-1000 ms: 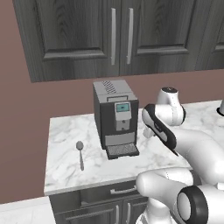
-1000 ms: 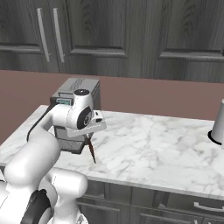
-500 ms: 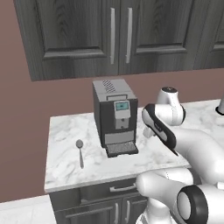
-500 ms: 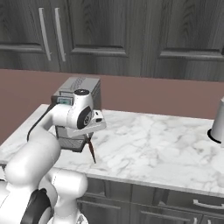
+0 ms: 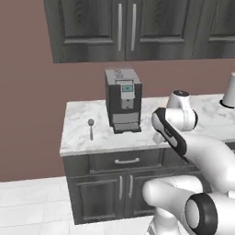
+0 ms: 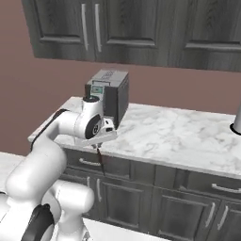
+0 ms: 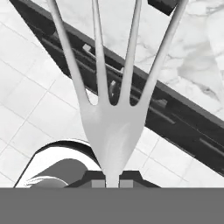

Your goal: Take the fork and place it on the left side of the plate. Then take the spoon and place it on the right side of the plate. Make sure they're directly next to the plate.

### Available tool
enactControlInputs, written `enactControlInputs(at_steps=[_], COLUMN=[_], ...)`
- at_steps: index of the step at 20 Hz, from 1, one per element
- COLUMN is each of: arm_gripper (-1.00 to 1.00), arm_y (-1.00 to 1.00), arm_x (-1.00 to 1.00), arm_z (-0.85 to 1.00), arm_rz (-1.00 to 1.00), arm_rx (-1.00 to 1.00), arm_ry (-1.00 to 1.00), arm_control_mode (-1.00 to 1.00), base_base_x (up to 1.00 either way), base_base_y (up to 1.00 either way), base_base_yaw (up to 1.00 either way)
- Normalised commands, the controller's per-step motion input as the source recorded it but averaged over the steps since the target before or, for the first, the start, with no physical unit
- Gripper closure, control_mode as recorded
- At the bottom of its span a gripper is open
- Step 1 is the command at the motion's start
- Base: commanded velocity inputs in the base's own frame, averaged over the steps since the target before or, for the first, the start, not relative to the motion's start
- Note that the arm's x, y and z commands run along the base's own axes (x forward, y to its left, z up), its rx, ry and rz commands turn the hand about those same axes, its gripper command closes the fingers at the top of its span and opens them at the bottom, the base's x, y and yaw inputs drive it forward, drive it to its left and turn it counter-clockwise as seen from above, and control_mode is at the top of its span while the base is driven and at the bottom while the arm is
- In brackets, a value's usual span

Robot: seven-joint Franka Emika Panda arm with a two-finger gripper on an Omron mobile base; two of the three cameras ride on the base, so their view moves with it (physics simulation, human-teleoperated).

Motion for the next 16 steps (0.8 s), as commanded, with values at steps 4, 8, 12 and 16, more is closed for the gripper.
enactControlInputs(at_steps=[4,8,12,16], arm_gripper=[1.00,1.00,1.00,1.00], arm_y=[0.00,0.00,0.00,0.00], arm_x=[0.00,0.00,0.00,0.00], arm_z=[0.00,0.00,0.00,0.00], arm_rz=[0.00,0.00,0.00,0.00], arm_rx=[0.00,0.00,0.00,0.00], arm_ry=[0.00,0.00,0.00,0.00], arm_control_mode=[1.00,1.00,1.00,1.00], base_base_x=[-0.13,-0.03,-0.01,0.00], base_base_y=[0.16,0.02,0.00,0.00], base_base_yaw=[0.96,1.00,1.00,1.00])
